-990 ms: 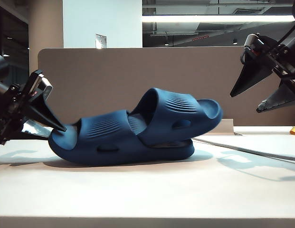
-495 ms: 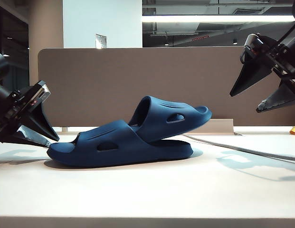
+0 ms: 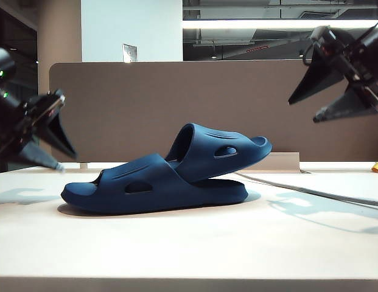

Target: Interlock the pair of blue slippers on the table with their fronts facing up.

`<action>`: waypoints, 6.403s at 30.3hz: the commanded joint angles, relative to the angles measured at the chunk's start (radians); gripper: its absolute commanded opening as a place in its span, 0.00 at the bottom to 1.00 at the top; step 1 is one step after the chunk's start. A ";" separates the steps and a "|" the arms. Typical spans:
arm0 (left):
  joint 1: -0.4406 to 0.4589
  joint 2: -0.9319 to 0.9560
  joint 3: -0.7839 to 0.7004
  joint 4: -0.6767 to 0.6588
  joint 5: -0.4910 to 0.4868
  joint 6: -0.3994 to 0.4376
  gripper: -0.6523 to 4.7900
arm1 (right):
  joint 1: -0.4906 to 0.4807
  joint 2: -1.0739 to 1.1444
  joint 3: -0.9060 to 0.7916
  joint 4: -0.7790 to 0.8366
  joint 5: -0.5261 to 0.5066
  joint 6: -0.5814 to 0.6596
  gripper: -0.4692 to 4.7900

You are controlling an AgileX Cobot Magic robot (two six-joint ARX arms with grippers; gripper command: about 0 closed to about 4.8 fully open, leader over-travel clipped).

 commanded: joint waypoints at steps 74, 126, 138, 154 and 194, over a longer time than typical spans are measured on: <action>-0.007 -1.326 -0.576 -0.046 -0.264 -0.116 0.22 | 0.002 -1.330 -0.621 -0.135 0.505 0.262 0.11; -0.111 -1.315 -1.042 0.524 -0.471 -0.043 0.14 | 0.003 -1.331 -0.959 0.278 0.600 0.094 0.10; -0.111 -1.315 -1.125 0.550 -0.467 -0.042 0.14 | 0.003 -1.331 -0.960 0.136 0.602 0.031 0.10; -0.110 -1.315 -1.125 0.537 -0.471 -0.050 0.16 | 0.002 -1.331 -0.960 0.048 0.605 0.026 0.11; -0.126 -1.742 -1.125 0.475 -0.471 -0.050 0.16 | 0.002 -1.331 -0.960 0.055 0.605 0.026 0.11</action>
